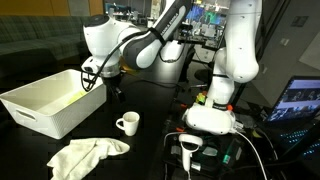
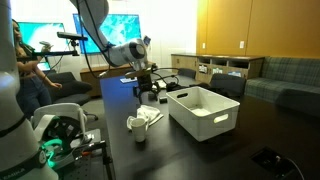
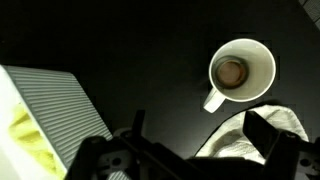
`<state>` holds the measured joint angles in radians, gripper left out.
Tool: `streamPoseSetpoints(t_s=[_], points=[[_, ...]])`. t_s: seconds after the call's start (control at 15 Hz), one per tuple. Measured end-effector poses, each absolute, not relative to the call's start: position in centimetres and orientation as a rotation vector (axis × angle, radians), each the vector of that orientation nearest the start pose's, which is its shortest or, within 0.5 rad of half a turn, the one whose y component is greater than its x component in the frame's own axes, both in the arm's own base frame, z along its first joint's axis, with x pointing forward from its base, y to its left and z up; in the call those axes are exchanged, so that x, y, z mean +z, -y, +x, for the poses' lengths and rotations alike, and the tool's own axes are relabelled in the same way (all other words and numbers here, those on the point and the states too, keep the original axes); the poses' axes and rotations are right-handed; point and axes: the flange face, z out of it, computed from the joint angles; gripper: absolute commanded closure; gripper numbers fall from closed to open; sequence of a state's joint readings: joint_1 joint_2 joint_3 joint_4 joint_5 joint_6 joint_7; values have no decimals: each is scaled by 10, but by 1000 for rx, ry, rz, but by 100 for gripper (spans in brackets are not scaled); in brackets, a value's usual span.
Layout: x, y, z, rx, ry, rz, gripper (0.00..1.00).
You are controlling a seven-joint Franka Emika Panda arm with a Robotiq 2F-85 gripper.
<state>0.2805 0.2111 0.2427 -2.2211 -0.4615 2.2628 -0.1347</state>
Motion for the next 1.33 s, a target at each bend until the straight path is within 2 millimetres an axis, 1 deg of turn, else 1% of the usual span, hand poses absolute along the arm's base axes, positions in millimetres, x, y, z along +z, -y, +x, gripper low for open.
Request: streamPoseSetpoints(t_s=[0.2,0.4,0.67,0.93,1.07,1.13,1.33], points=[[288,-265,483,162,1538,-3102,0],[287,-279,501,168,1440,-3153,0],[267,-308,513,175,1254,-3236,0],[241,-337,517,194,1070,-3285,0],[230,-345,515,224,1047,-3263,0],[225,-348,514,227,1066,-3238,0],[211,-346,508,207,1171,-3133,0]])
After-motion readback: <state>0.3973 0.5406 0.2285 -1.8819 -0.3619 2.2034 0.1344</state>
